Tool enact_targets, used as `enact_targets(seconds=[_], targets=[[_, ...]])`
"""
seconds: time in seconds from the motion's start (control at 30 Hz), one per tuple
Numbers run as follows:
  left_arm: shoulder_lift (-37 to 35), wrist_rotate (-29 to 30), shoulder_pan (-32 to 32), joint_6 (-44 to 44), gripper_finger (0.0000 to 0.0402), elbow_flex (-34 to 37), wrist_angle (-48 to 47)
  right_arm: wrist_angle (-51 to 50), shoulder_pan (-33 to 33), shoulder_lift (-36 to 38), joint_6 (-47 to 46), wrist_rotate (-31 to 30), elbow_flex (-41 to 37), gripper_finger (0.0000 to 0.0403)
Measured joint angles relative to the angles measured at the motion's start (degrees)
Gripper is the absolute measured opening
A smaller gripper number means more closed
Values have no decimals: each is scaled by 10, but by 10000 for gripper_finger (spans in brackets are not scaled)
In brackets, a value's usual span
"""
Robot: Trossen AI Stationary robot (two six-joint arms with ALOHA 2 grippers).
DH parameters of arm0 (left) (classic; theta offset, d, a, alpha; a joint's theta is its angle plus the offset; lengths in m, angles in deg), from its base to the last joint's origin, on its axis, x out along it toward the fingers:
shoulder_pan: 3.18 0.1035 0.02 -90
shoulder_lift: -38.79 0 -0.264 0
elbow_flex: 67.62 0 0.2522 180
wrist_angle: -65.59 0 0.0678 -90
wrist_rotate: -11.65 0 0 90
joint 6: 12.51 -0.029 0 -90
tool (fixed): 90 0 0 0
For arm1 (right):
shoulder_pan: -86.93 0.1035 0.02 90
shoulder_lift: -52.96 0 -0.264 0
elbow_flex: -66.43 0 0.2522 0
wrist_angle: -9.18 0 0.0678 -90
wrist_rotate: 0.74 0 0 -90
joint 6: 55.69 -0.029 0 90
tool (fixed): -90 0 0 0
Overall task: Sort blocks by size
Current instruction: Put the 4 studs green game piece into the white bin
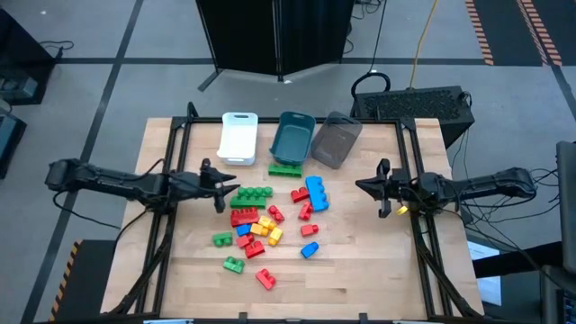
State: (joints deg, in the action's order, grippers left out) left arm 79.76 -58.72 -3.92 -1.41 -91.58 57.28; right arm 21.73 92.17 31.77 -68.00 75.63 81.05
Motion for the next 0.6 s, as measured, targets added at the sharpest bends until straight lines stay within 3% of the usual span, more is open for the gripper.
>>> enact_targets(seconds=[0.4,0.6], targets=[[197,-84,43,-83,132,-95,1,139,0,-158,-20,-17,0,6],[261,-100,53,-134,132,-134,0,142,0,-223,-36,-49,28,56]])
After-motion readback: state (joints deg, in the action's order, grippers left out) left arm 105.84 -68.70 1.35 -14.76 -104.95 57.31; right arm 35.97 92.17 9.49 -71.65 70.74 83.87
